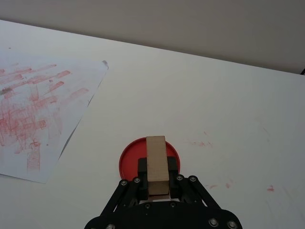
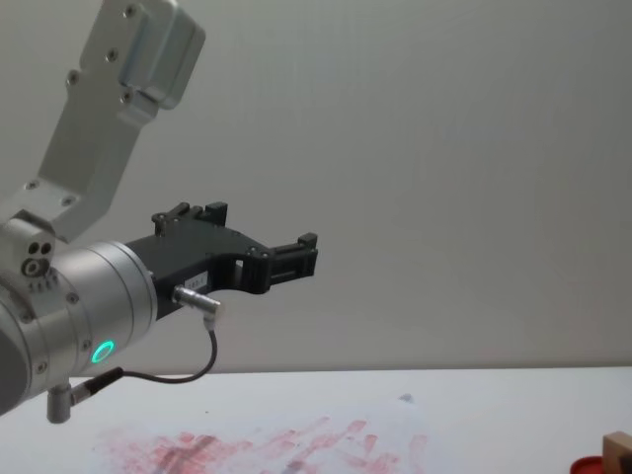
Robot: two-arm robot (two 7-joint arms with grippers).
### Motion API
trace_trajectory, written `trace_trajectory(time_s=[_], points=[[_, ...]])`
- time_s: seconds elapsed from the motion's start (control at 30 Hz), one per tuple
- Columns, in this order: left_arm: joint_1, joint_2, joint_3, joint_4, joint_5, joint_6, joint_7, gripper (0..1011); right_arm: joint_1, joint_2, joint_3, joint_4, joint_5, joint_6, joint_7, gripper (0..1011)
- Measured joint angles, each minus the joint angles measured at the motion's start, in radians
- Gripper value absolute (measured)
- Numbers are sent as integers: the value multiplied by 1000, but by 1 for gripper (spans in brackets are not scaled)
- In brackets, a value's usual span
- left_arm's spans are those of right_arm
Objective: Use the one hand to pick up the stamp and affix it onto the A4 paper.
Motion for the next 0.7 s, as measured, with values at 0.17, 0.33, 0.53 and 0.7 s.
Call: trace_trajectory(time_s=[0.17, 0.33, 0.53, 0.7], points=[[0, 0, 0, 0, 0, 0, 0, 1001, 2, -1, -2, 0, -5, -10, 7, 216], [0, 0, 0, 0, 0, 0, 0, 1001, 8, -4, -5, 0, -14, -34, 25, 216], [0, 0, 0, 0, 0, 0, 0, 1001, 24, -12, -12, -5, -25, -80, 66, 216], [0, 0, 0, 0, 0, 0, 0, 1001, 47, -26, -23, -7, -33, -122, 117, 216]])
